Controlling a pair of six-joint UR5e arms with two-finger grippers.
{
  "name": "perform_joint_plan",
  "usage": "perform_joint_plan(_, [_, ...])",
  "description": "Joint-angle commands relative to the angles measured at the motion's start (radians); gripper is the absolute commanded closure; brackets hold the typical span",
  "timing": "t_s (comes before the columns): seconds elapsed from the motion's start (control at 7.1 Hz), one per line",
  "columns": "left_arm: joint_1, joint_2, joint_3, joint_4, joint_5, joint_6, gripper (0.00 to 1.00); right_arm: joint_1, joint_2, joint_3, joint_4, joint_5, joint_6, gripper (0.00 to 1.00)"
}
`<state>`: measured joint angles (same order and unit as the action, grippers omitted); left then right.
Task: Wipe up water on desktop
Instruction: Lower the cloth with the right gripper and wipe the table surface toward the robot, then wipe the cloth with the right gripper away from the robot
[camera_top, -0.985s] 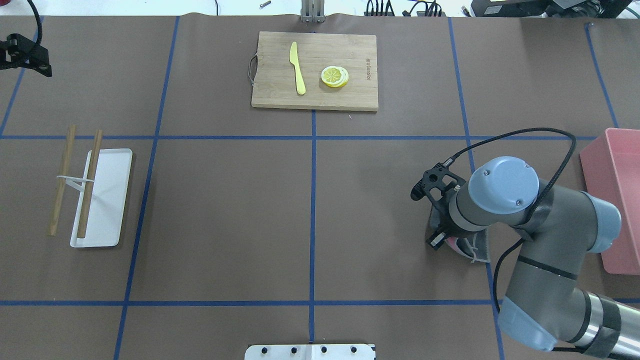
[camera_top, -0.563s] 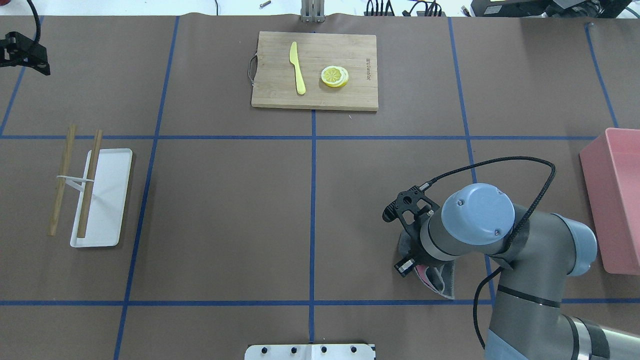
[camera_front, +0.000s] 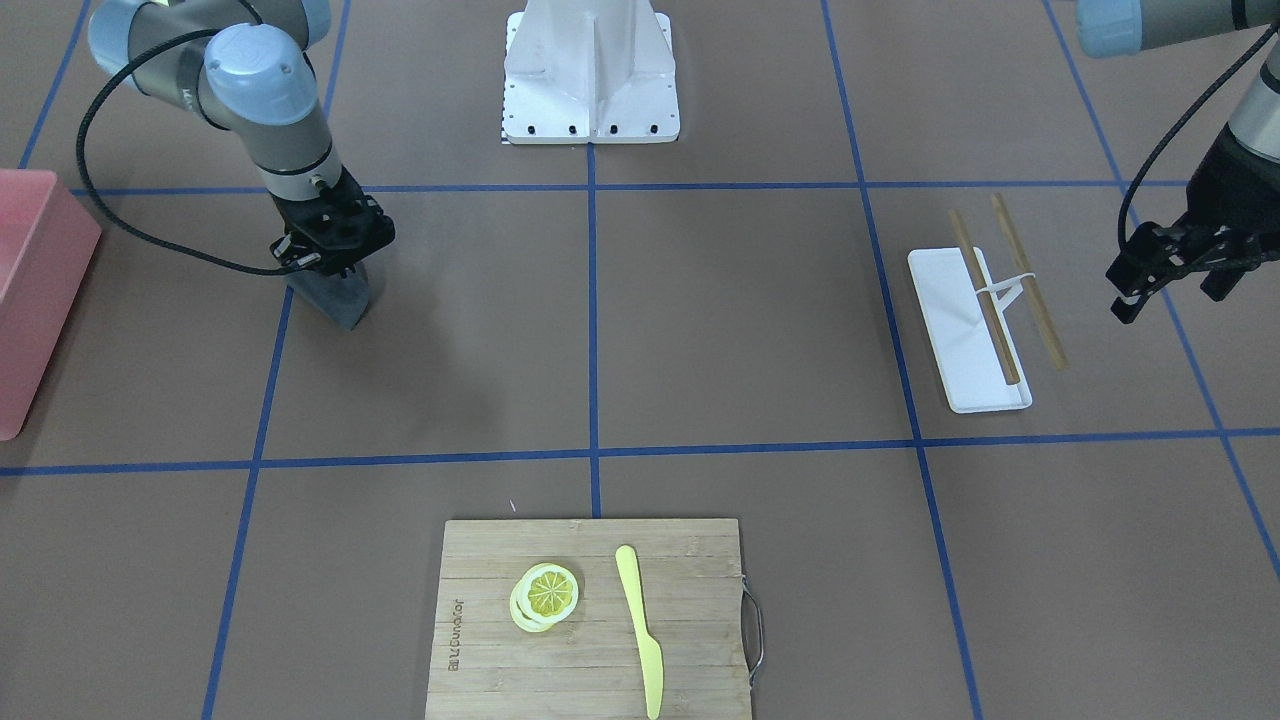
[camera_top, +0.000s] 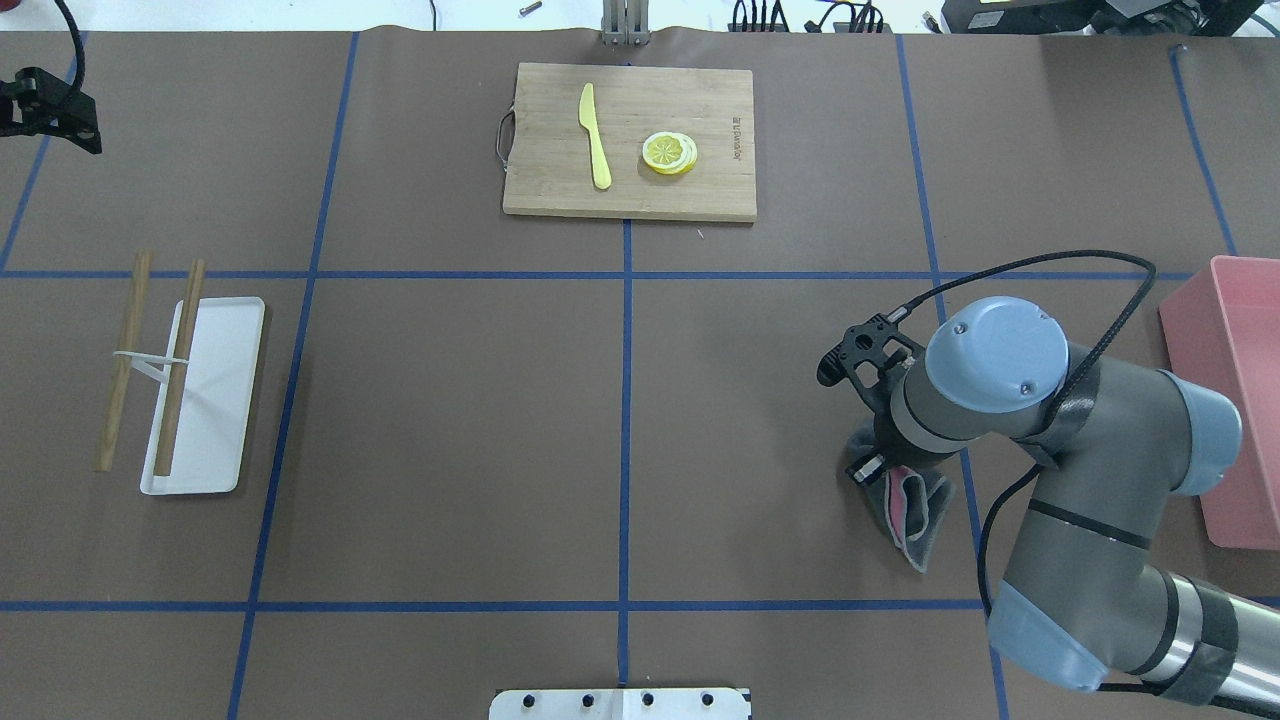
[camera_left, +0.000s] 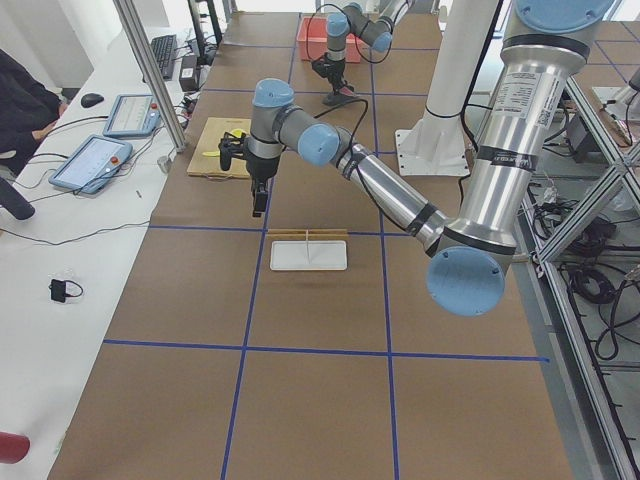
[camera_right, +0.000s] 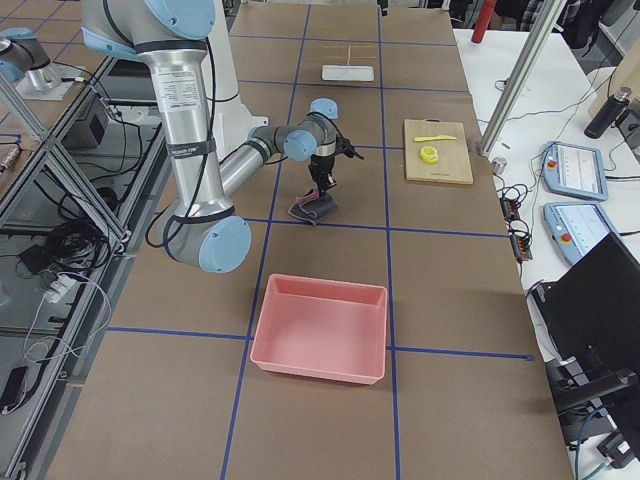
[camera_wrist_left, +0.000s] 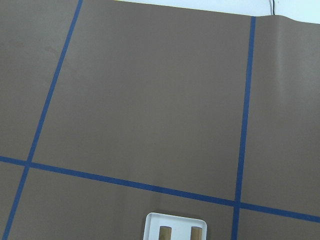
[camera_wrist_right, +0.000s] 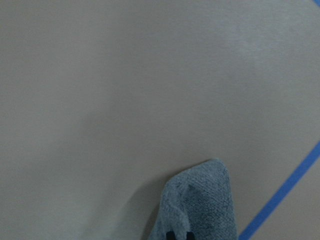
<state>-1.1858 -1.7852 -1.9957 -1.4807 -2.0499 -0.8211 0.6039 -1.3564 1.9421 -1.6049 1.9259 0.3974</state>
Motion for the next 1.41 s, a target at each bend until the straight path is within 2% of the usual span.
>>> perform_joint_plan(0.0, [-0.032, 0.084, -0.008, -0.001, -0.002, 0.178, 0.02, 0.129, -0.027, -0.087, 0.003, 0.028, -0.182, 1.00])
perform_joint_plan(0.28, [-0.134, 0.180, 0.001, -0.003, -0.013, 0.449, 0.02, 0.232, -0.027, -0.151, 0.005, 0.070, -0.296, 1.00])
perform_joint_plan(0.42, [-0.159, 0.244, 0.005, -0.004, -0.013, 0.544, 0.02, 0.266, -0.018, -0.193, 0.006, 0.073, -0.352, 1.00])
perform_joint_plan(0.56, [-0.166, 0.286, 0.009, -0.006, -0.010, 0.562, 0.02, 0.264, 0.009, -0.199, 0.005, 0.071, -0.344, 1.00])
perform_joint_plan(0.99, [-0.244, 0.287, 0.076, -0.012, -0.010, 0.704, 0.02, 0.154, 0.152, -0.249, 0.008, 0.076, -0.156, 1.00])
perform_joint_plan(1.27, [-0.242, 0.280, 0.086, -0.012, -0.010, 0.703, 0.02, 0.107, 0.140, -0.195, 0.007, 0.105, -0.094, 1.00])
